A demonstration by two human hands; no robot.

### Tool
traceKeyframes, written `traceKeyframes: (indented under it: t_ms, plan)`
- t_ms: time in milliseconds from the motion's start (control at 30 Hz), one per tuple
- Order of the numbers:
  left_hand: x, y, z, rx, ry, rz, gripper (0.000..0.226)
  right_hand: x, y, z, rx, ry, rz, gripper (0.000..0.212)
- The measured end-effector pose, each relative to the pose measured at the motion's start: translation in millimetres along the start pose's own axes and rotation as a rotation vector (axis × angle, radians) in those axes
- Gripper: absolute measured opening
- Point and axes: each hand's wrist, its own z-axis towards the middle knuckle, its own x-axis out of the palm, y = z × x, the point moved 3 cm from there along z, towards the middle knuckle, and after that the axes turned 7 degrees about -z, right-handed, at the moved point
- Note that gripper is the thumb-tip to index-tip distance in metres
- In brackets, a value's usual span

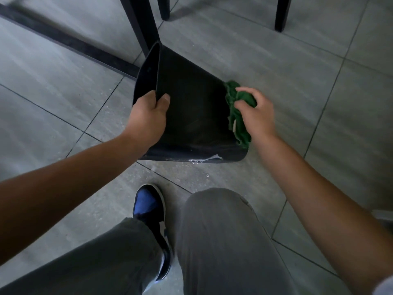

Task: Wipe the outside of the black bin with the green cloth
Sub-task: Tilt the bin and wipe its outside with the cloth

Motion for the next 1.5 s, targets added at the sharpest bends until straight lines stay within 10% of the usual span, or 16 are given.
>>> traceKeyframes:
  t_ms: [100, 467, 667, 900, 1200, 1500]
  plan:
    - [4, 5, 0, -0.02, 0.0, -0.021, 0.02, 9, 34, -14, -0.063, -0.016, 0.327, 0.012]
    - [4, 4, -1, -0.025, 0.012, -0.038, 0.021, 52, 9, -42, -0.337, -0.081, -0.495, 0.049]
    - [12, -1, 1, -0.009, 0.038, -0.078, 0.019, 33, 9, -21, -0.123, -0.152, -0.354, 0.027]
    - [12, -1, 8, 0.031, -0.024, -0.081, 0.026, 80, 54, -82, -0.646, -0.104, -0.15, 0.036]
    - [2, 7, 2, -0.023, -0.005, -0.042, 0.024, 9, -33, 22, 0.047, -0.081, -0.437, 0.032]
    - [0, 17, 15, -0.033, -0.067, -0.055, 0.023, 83, 33, -58, -0.618, -0.072, -0.304, 0.04]
